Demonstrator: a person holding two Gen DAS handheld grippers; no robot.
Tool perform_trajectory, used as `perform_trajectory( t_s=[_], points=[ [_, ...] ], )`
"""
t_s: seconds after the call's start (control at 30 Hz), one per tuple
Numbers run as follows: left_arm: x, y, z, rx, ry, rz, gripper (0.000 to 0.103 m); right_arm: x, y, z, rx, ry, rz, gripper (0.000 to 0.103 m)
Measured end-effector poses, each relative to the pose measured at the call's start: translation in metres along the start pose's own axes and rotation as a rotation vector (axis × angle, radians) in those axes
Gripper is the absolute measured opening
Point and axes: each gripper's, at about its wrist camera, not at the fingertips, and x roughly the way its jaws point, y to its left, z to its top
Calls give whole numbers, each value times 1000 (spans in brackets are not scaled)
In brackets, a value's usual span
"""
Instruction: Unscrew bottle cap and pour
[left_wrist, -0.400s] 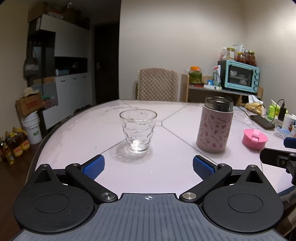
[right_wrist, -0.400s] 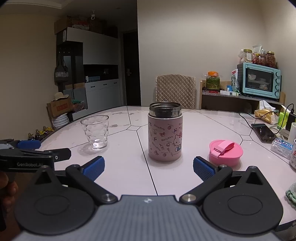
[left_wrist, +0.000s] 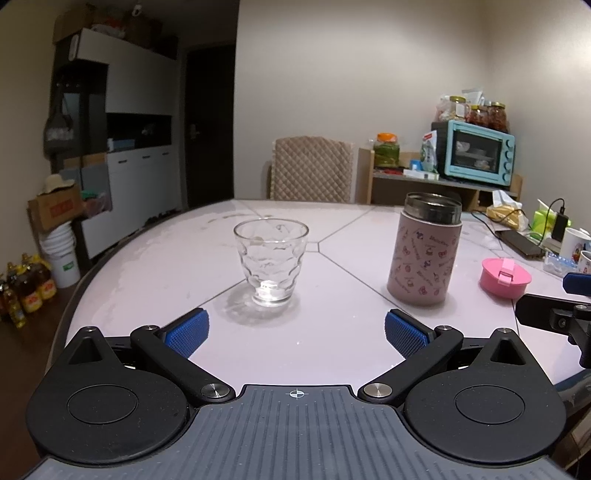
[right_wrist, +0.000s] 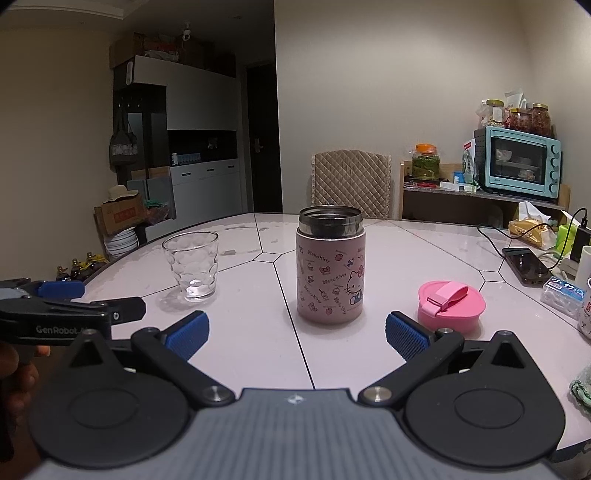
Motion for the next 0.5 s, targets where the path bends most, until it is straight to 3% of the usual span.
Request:
perform_trajectory(
  t_s=[0.5],
  points=[
    [0,-5,2,15,5,0,103,-4,4,-1,7,-2,-2,103]
  ],
)
